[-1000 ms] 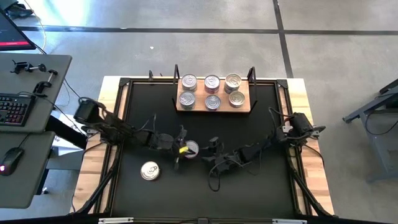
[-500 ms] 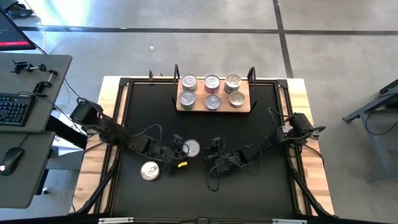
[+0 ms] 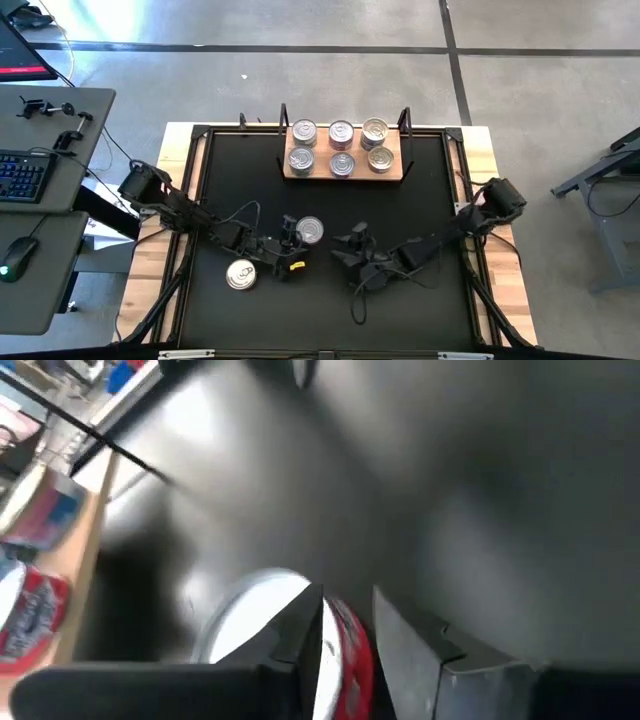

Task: Stack canned seafood by type on shelf
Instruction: Stack the red tuna can on top of the red tuna can on the shelf

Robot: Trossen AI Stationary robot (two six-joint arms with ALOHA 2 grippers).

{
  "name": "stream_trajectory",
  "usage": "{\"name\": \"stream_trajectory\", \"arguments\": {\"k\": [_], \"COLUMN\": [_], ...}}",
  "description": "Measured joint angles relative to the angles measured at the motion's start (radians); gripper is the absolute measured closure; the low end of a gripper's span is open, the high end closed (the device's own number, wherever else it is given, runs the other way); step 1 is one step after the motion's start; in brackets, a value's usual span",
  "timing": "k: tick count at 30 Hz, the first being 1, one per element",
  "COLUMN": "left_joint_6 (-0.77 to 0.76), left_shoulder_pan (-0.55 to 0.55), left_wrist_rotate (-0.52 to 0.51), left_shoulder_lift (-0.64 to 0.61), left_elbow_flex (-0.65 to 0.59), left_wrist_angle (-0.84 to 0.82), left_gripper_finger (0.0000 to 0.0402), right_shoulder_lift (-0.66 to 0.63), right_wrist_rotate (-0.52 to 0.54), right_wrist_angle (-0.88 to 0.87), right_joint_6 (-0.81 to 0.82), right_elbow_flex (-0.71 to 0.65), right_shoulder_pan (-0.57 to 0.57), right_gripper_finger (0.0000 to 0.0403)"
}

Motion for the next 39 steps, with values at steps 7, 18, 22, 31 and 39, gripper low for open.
{"name": "stream_trajectory", "arguments": {"k": [7,18,22,31,39], "left_joint_6": [-0.002,-0.033,-0.034,-0.077,-0.136], "left_shoulder_pan": [0.026,0.057,0.065,0.071,0.072], "left_wrist_rotate": [-0.007,0.042,0.082,0.143,0.201], "left_shoulder_lift": [-0.003,0.022,0.025,0.023,0.023], "left_elbow_flex": [0.019,0.023,0.018,0.017,-0.038], "left_wrist_angle": [-0.175,-0.162,-0.079,0.061,0.248], "left_gripper_finger": [0.0285,0.0389,0.0397,0.0401,0.0401], "right_shoulder_lift": [-0.019,-0.019,-0.019,-0.019,-0.019], "right_wrist_rotate": [-0.002,-0.069,-0.158,-0.319,-0.312], "right_wrist_angle": [-0.038,-0.037,-0.045,-0.069,-0.018], "right_joint_6": [0.057,0.052,0.038,-0.005,-0.138], "right_elbow_flex": [0.000,0.000,0.000,0.000,0.000], "right_shoulder_pan": [0.002,0.002,-0.022,-0.105,-0.116], "right_gripper_finger": [0.0190,0.0190,0.0190,0.0190,0.0185]}}
